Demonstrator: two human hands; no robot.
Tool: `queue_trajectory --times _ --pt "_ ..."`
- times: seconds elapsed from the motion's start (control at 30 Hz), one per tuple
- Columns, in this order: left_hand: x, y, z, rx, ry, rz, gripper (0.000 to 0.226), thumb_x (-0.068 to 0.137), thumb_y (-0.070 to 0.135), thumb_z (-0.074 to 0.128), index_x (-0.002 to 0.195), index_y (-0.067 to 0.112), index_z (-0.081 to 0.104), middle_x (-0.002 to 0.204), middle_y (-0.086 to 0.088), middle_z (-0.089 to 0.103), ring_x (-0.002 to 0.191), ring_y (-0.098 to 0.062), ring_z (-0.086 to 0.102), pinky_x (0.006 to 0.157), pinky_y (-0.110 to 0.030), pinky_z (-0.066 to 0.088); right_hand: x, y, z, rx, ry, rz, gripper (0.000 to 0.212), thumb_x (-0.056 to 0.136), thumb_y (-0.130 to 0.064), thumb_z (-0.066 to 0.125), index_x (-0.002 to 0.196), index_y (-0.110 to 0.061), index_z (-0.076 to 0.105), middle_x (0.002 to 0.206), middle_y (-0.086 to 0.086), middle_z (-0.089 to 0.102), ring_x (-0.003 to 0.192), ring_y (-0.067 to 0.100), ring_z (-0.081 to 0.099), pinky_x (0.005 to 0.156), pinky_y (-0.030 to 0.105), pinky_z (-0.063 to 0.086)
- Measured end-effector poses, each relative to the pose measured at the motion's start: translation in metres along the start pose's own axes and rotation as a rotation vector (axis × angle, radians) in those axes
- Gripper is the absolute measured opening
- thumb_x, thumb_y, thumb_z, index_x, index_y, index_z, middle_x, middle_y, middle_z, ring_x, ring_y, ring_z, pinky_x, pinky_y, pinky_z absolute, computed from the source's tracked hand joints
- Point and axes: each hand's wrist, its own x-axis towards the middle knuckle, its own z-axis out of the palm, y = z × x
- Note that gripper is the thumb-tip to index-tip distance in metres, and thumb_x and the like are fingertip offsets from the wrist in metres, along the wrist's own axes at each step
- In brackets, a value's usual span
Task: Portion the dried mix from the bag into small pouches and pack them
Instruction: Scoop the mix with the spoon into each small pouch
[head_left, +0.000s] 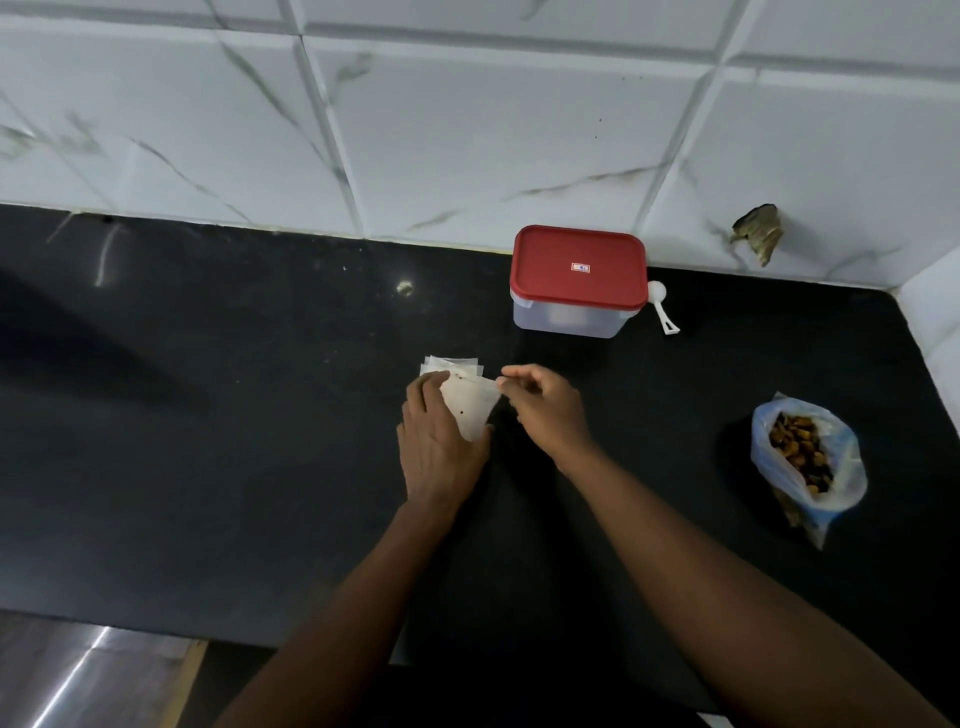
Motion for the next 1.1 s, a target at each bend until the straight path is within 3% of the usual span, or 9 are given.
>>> queue_trajectory --times 0.07,0.23,0.37,0.6,0.73,0.8,0.97,1.03,1.1 --pt "-0.001 0.008 0.001 -0.094 0.010 0.071 0.086 0.073 0.032 0.089 0.142 0.018 0.040 0.146 0.000 0.041 0.128 -0.022 0.050 0.100 -0.043 0.052 0.002 -0.006 -0.009 0.072 -0.026 0.055 0.017 0.094 -0.031 0.067 0.110 -0.030 0.072 0.104 -0.013 0.069 0.099 0.007 0.066 0.083 0.029 0.059" --pt "-0.005 0.023 0.010 -0.247 -0.040 0.190 0.087 0.076 0.025 0.088 0.147 0.016 0.039 0.148 0.002 0.041 0.134 -0.014 0.046 0.111 -0.040 0.048 0.000 -0.012 -0.035 0.195 -0.053 0.118 0.014 0.094 -0.021 0.067 0.101 -0.023 0.078 0.105 -0.003 0.075 0.098 0.016 0.071 0.078 0.035 0.064" --pt "-0.008 0.033 0.021 -0.259 -0.161 0.224 0.091 0.080 0.015 0.084 0.155 0.016 0.031 0.150 -0.003 0.042 0.141 -0.016 0.038 0.119 -0.044 0.038 -0.011 -0.009 -0.063 0.245 -0.064 0.152 0.015 0.094 -0.013 0.067 0.102 -0.018 0.078 0.102 0.002 0.077 0.095 0.017 0.073 0.076 0.033 0.063" --pt "-0.012 0.069 0.042 -0.231 -0.306 0.311 0.095 0.076 0.030 0.088 0.154 0.019 0.037 0.149 0.002 0.045 0.138 -0.015 0.042 0.117 -0.047 0.039 -0.036 0.011 -0.114 0.449 -0.096 0.222 0.022 0.089 -0.008 0.074 0.110 -0.009 0.074 0.102 0.012 0.078 0.089 0.021 0.074 0.077 0.033 0.063" --pt "-0.017 0.092 0.051 -0.295 -0.392 0.341 0.097 0.069 0.053 0.083 0.151 0.023 0.040 0.143 0.009 0.048 0.132 -0.007 0.048 0.113 -0.034 0.041 -0.045 0.022 -0.141 0.504 -0.074 0.236 0.028 0.085 -0.006 0.077 0.113 -0.008 0.073 0.103 0.014 0.077 0.093 0.024 0.074 0.074 0.032 0.061" --pt "-0.020 0.102 0.056 -0.327 -0.413 0.351 0.092 0.070 0.050 0.086 0.148 0.023 0.044 0.139 0.011 0.050 0.126 -0.001 0.050 0.108 -0.026 0.043 -0.049 0.025 -0.152 0.535 -0.066 0.251 0.028 0.084 -0.005 0.077 0.111 -0.009 0.073 0.105 0.014 0.077 0.093 0.023 0.074 0.077 0.033 0.062" --pt "-0.026 0.120 0.069 -0.367 -0.502 0.364 0.097 0.067 0.043 0.088 0.150 0.025 0.041 0.145 0.011 0.041 0.133 -0.004 0.044 0.111 -0.027 0.041 -0.058 0.033 -0.179 0.577 -0.039 0.278 0.027 0.085 -0.004 0.076 0.111 -0.010 0.072 0.104 0.012 0.077 0.095 0.023 0.074 0.079 0.034 0.062" --pt "-0.030 0.129 0.074 -0.426 -0.489 0.297 0.088 0.070 0.042 0.084 0.147 0.026 0.044 0.143 0.010 0.044 0.131 -0.006 0.046 0.106 -0.024 0.044 -0.059 0.036 -0.187 0.561 0.020 0.251 0.029 0.085 -0.003 0.076 0.113 -0.010 0.071 0.102 0.012 0.077 0.092 0.021 0.074 0.076 0.033 0.063" --pt "-0.034 0.142 0.073 -0.477 -0.446 0.182 0.062 0.080 0.031 0.082 0.134 0.025 0.054 0.133 0.007 0.055 0.117 -0.005 0.055 0.095 -0.020 0.048 -0.060 0.038 -0.194 0.534 0.075 0.220 0.029 0.083 -0.003 0.077 0.111 -0.010 0.072 0.099 0.011 0.077 0.088 0.019 0.074 0.077 0.033 0.063"
